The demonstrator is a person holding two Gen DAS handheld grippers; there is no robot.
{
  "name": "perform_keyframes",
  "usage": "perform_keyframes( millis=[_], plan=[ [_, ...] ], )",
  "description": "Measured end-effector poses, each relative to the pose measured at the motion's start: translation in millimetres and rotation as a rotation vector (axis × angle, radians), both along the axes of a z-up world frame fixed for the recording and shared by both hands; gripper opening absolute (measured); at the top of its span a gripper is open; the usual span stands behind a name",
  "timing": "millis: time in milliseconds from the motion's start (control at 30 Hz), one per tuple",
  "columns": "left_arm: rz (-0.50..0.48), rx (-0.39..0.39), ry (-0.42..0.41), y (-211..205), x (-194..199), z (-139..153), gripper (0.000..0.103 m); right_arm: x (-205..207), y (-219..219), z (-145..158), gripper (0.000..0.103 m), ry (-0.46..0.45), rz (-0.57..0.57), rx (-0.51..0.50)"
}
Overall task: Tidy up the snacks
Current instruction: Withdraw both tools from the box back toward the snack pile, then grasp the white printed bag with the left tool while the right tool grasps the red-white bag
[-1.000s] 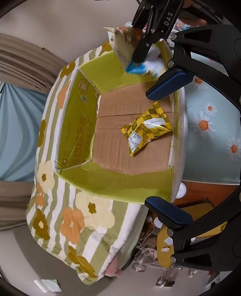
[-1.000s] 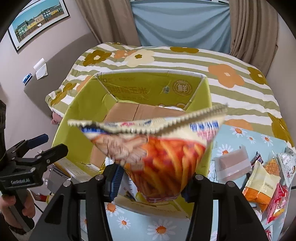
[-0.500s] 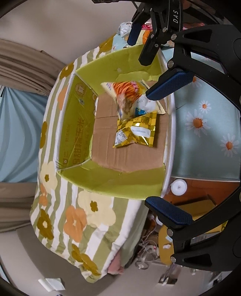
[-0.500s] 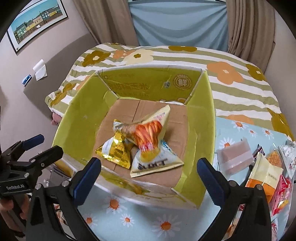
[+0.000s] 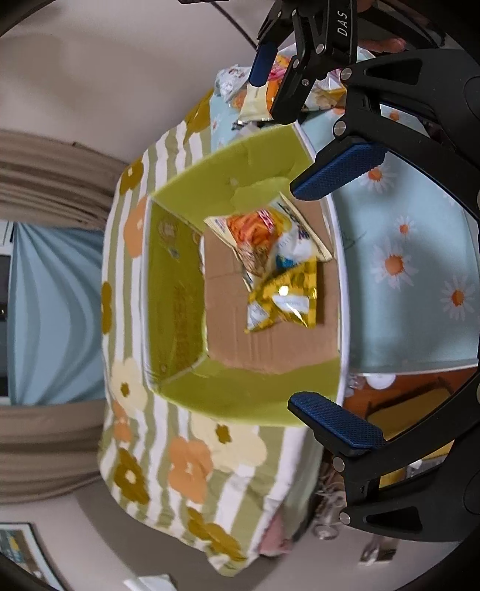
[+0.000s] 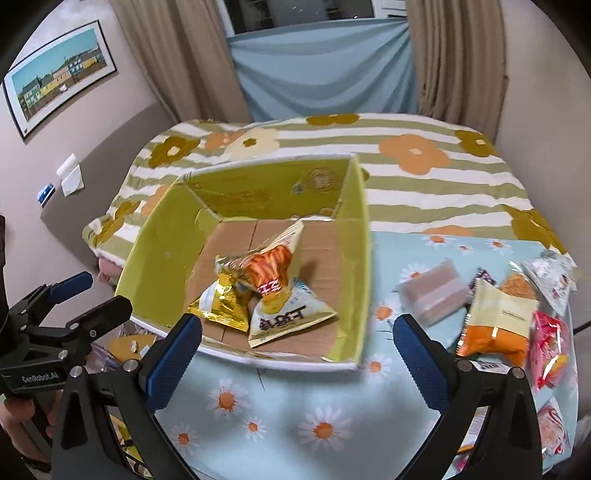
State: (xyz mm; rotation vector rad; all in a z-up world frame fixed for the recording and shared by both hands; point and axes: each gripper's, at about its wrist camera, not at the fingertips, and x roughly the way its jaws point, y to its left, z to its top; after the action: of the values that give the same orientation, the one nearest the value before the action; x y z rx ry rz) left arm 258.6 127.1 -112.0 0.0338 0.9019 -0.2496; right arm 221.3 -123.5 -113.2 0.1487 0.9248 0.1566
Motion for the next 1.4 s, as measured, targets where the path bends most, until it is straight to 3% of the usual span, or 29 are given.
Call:
perform_keyframes(
  millis=[333, 767, 900, 1033, 1400],
  plan=[
    [-0.053, -0.030, -0.070, -79, -43, 34, 0.103, -52, -82, 41, 0.103, -0.101, -0.069, -0.021],
    [-0.104, -0.040, -0.099, -237, -126, 48, 0.103, -142, -213, 36, 0.103, -0.086, -0.100, -0.098],
    [-0.124, -0.064, -0.043, -268, -135, 37, 0.103, -165, -248, 26, 0.103, -0.066, -0.174, -0.065],
    [-0.154, -0.049, 0.007, -294, -138, 22, 0.103, -182, -280, 4, 0.103, 0.010, -0.253, 0.030],
    [-0.231, -0.003, 0.198, -346, -96, -62, 0.103, -198, -312, -67, 0.103, 0.175, -0.435, 0.194]
  ],
)
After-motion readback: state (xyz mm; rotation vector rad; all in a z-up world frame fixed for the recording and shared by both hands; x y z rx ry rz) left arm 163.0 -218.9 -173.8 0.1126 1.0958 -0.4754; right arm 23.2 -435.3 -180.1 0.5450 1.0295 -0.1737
